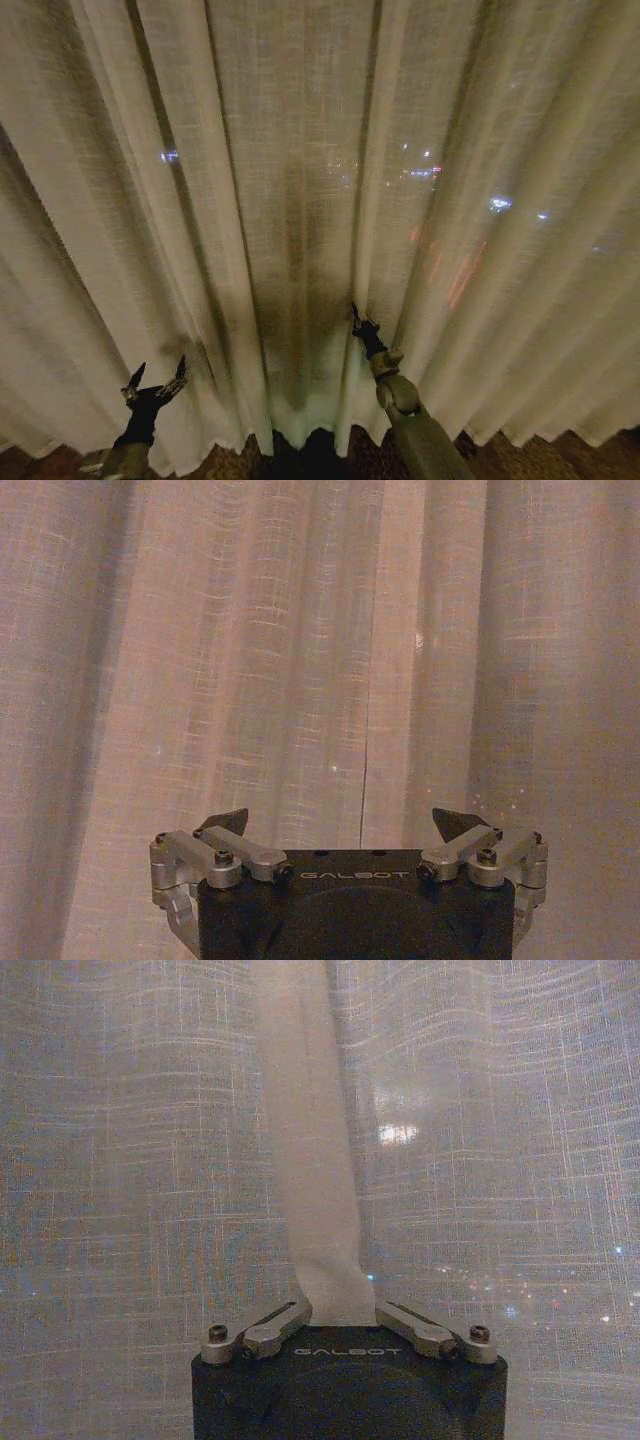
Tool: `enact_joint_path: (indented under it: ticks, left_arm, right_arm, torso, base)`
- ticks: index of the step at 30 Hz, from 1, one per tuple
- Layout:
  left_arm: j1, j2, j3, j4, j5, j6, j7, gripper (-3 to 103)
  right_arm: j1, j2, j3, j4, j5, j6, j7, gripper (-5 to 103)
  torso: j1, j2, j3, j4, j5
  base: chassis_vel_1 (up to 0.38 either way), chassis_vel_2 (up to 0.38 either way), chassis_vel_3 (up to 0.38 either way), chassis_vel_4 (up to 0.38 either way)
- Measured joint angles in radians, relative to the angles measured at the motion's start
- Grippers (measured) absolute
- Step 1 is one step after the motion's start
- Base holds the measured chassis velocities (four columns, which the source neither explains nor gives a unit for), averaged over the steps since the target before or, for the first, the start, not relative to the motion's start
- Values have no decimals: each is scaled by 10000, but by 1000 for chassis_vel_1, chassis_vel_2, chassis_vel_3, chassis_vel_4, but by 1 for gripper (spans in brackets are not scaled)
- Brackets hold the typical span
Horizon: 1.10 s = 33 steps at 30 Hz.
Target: Open the curtains by pulling them apart, changing their state from closed to fully open.
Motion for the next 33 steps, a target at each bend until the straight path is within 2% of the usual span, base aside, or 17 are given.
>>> enact_joint_path:
  ticks: [14, 24, 33]
  left_arm:
    - [0, 0, -1, 0, 0, 0, 0, 100]
    - [0, 0, -1, 0, 0, 0, 0, 100]
    - [0, 0, 0, 0, 0, 0, 0, 100]
  right_arm:
    - [-45, -97, 94, 49, 256, -51, -244, 0]
    - [-23, -389, 345, 196, 578, -132, -220, 0]
    - [-198, -608, 633, 369, 1006, -132, -186, 0]
  torso:
    - [1, 0, 0, 1, 0]
    - [1, 0, 0, 0, 0]
    - [1, 0, 0, 0, 0]
  base:
    - [-38, -39, 45, 43]
    - [-222, -208, 239, 207]
    - [-312, -326, 321, 325]
